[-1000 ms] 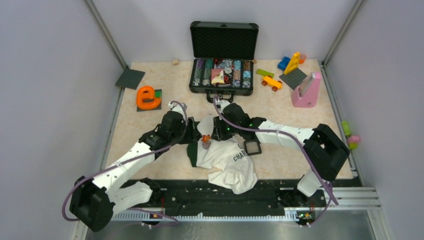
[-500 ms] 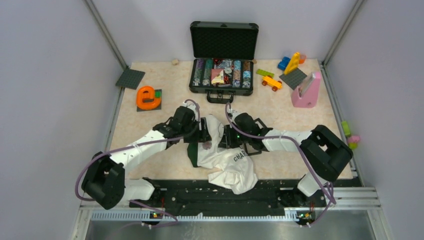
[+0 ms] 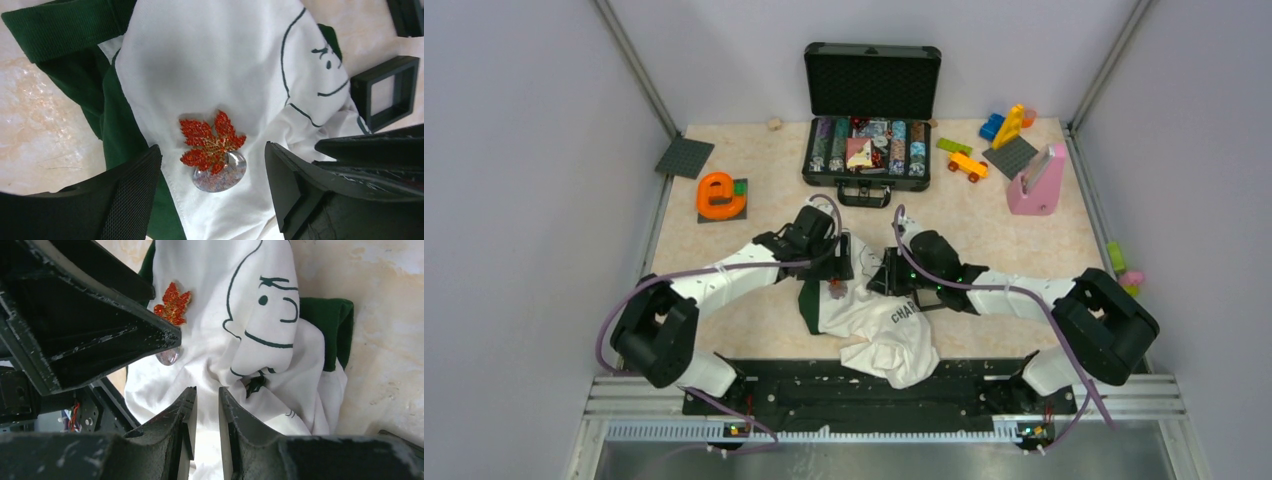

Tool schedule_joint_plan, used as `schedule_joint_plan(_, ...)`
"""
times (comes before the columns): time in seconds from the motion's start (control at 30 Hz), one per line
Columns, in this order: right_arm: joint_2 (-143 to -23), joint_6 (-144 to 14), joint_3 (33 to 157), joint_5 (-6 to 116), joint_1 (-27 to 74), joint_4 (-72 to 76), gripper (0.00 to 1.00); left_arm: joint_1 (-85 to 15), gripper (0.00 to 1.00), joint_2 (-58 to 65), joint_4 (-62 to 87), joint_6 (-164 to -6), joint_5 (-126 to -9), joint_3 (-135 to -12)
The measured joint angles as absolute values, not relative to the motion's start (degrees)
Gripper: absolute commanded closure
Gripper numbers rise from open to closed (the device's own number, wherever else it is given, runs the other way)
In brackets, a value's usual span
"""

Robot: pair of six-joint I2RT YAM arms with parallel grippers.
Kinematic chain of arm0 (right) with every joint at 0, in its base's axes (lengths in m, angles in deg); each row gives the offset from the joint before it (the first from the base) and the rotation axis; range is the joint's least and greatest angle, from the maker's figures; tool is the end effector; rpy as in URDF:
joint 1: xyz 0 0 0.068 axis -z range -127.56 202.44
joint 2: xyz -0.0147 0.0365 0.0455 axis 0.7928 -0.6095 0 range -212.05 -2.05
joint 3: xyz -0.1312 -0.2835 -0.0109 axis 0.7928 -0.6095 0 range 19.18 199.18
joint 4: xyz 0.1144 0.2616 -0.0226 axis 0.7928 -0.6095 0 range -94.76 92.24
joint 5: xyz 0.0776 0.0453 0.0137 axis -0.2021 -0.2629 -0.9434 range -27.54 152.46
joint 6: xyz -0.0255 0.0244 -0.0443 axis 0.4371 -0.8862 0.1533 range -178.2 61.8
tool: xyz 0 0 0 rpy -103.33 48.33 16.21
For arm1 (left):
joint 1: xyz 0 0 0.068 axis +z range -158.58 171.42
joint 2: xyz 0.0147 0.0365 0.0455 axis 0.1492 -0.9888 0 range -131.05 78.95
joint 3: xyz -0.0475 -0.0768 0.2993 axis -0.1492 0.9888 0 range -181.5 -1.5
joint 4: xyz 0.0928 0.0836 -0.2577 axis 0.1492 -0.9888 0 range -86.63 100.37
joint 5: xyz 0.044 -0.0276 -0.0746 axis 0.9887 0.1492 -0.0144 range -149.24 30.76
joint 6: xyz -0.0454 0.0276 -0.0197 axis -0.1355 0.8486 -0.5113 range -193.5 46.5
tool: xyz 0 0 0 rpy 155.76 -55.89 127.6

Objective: Remove the brooch from the garment
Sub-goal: Remove the brooch from the clothes.

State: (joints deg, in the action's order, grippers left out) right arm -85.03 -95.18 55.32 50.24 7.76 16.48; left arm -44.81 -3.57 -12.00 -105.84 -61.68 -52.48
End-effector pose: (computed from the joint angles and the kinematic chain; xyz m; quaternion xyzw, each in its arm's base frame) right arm 0.2125 0.2219 0.1985 -0.1097 0.8668 0.3828 0.3002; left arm 0.2490 -0.1845 0.2332 0.0389 0.9498 -0.1911 0.2445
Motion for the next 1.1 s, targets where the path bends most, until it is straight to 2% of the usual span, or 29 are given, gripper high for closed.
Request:
schedule_joint_plan(0.17,-85.0,-95.6,54.0,50.7,7.8,16.7,0.76,-45.0,0.24,-7.2,-12.7,-105.2,-61.0,-54.3)
schedule_joint_plan(0.53,-85.0,-96.0,52.8,50.9,7.9,18.0,0.76,-46.2,0.45,-11.6,-13.9,-104.3,-60.2,-56.6)
schedule_joint_plan(0.87,-85.0,-95.7,52.8,50.6,8.0,18.1,0.75,-46.1,0.54,-8.6,-17.1,-102.9,-60.4,-57.9)
schedule_joint_plan(1.1,-84.3,-92.7,52.8,48.6,8.2,18.0,0.73,-42.0,0.56,-3.4,-17.6,-100.9,-69.7,-58.2)
